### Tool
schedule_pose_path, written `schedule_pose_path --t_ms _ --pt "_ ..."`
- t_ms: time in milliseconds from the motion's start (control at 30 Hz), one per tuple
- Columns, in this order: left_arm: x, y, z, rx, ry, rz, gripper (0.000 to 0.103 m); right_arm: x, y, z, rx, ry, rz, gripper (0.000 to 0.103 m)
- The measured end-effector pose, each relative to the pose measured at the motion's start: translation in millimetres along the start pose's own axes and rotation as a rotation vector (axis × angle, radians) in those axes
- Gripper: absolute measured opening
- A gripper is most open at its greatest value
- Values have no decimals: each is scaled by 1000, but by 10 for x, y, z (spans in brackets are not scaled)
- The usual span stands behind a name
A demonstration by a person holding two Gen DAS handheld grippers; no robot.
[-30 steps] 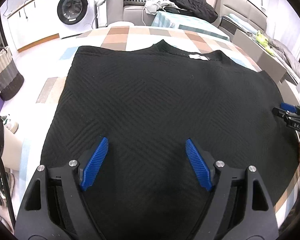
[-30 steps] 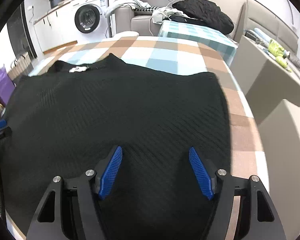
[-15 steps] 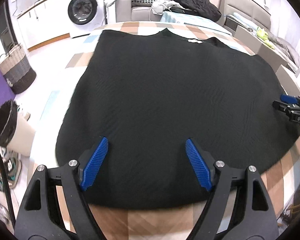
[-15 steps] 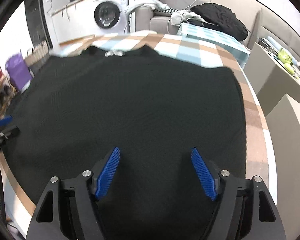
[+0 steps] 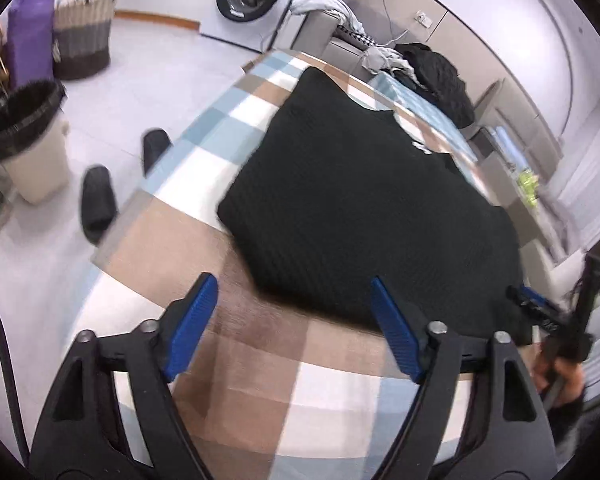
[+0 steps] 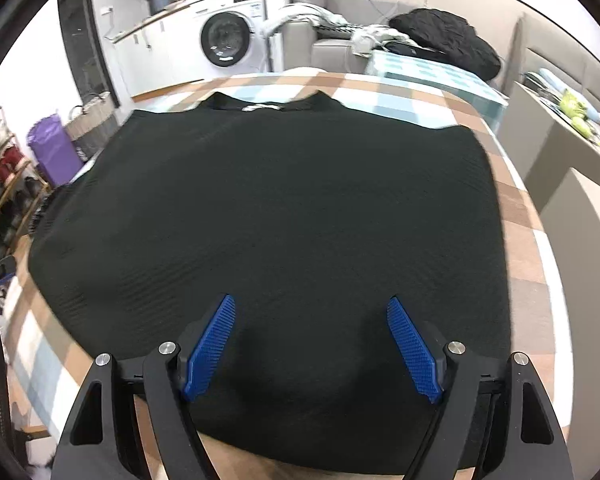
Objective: Fold small clothes
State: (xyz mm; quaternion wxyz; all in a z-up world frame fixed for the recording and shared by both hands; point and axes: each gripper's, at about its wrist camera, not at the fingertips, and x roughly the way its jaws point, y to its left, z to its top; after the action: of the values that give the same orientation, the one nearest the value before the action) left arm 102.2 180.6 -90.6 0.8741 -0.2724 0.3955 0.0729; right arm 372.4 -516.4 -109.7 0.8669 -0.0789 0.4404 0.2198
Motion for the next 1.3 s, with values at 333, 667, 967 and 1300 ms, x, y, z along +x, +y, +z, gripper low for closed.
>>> schedule_pose_path --t_ms 333,667,967,1300 --pt "374 -10 190 -67 -24 28 58 -53 219 -8 -23 -22 57 80" --pt "442 -216 313 -31 -142 109 10 -21 286 -19 -33 -18 36 80" --pt "290 -396 327 62 -174 139 9 102 216 -81 -18 21 27 80" --pt "102 -1612 578 457 -303 31 8 -57 89 -117 24 -8 30 81"
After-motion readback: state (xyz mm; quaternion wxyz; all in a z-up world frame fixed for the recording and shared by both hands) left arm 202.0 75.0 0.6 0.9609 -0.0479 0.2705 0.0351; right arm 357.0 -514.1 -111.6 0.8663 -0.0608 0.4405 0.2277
